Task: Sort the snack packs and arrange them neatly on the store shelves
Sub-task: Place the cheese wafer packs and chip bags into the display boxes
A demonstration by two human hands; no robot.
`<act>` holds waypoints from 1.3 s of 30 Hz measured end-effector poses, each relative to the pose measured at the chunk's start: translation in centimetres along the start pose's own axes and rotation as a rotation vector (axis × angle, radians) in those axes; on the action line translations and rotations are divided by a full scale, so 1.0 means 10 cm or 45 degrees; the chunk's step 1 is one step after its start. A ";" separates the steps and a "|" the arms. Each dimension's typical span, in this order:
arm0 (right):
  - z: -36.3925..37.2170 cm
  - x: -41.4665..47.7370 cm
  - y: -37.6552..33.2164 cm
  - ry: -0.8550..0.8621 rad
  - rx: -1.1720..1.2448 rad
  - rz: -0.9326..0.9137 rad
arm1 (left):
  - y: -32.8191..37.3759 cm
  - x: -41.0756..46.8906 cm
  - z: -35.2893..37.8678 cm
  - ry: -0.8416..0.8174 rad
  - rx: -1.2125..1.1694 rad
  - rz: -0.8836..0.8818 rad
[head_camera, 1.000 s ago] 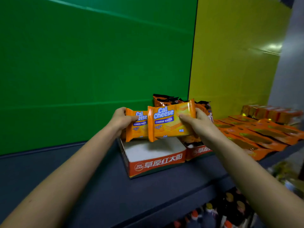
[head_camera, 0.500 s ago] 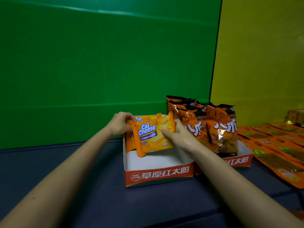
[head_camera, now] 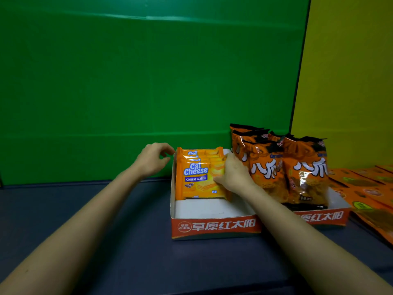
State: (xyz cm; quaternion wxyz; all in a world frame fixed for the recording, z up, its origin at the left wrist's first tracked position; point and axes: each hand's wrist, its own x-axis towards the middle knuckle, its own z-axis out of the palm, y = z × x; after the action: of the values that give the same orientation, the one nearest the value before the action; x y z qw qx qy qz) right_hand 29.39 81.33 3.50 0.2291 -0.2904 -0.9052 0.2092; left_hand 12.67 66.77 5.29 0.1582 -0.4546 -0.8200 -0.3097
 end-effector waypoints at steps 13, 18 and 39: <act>0.11 -0.23 -1.05 -0.023 -0.205 -0.779 | -0.34 -0.90 -0.71 0.169 0.620 -0.203; 0.58 -0.42 -1.68 -0.199 -0.148 -0.925 | -0.76 -1.49 -1.22 0.124 0.788 -0.373; 2.62 -2.08 -5.09 -0.568 0.143 -1.198 | -2.75 -4.54 -3.96 0.165 1.026 -0.918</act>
State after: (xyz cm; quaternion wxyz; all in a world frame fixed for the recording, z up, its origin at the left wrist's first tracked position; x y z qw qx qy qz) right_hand 8.63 24.09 2.32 0.1152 0.2122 -0.9519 0.1886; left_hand 12.98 0.77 0.72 0.2537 -0.0279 -0.9663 -0.0328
